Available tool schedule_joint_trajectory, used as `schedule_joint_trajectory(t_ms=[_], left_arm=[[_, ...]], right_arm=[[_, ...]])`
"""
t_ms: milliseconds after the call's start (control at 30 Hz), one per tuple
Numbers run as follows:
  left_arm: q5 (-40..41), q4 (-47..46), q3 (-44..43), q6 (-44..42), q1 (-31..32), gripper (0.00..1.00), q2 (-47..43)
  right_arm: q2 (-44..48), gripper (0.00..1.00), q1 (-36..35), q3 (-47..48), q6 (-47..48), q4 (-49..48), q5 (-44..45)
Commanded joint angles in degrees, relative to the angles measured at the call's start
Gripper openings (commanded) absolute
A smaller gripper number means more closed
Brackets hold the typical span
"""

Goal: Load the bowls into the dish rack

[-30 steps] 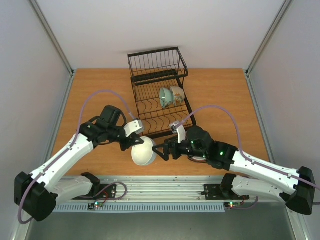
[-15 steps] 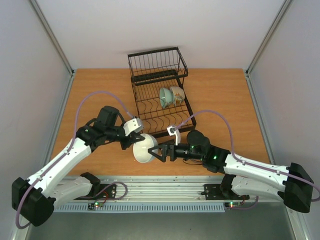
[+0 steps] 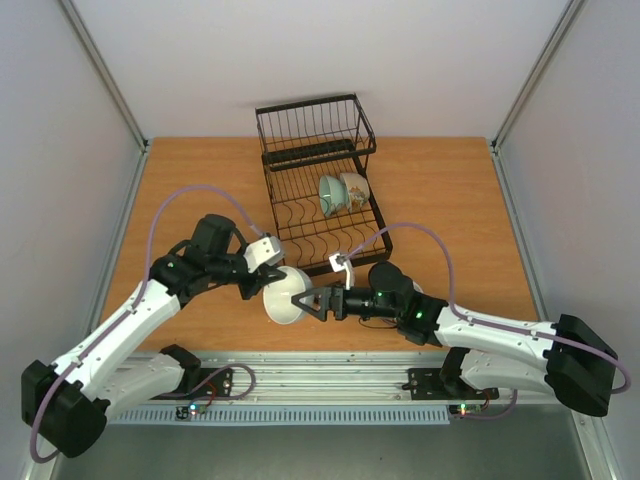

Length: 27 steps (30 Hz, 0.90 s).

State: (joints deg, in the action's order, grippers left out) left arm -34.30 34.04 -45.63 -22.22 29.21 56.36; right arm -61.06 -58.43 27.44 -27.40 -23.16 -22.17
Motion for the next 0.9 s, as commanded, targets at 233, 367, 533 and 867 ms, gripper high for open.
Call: schedule_joint_trajectory(t_ms=[233,367,533,867], left_arm=[[0.62,-6.47,0.19,1.60,-0.31,0.01,-1.16],[1.35,-6.76,0.41,1.80,-0.34,0.01,-1.12],[3.74,-7.65,0.63,2.61,-0.30,0.08,-1.13],[7.66,-8.78,0.82,3.25,-0.30,0.75,-2.04]], right_arm=[[-3.69,0.52,-0.32,-0.04,-3.09,-12.25,-6.48],[-3.40,0.32,-0.36,0.51,-2.34,-11.05,-6.51],[-0.98,0.12,-0.37,4.82,3.30,1.27,-4.28],[1.52,0.06,-0.28,20.74,22.56,39.05,10.99]])
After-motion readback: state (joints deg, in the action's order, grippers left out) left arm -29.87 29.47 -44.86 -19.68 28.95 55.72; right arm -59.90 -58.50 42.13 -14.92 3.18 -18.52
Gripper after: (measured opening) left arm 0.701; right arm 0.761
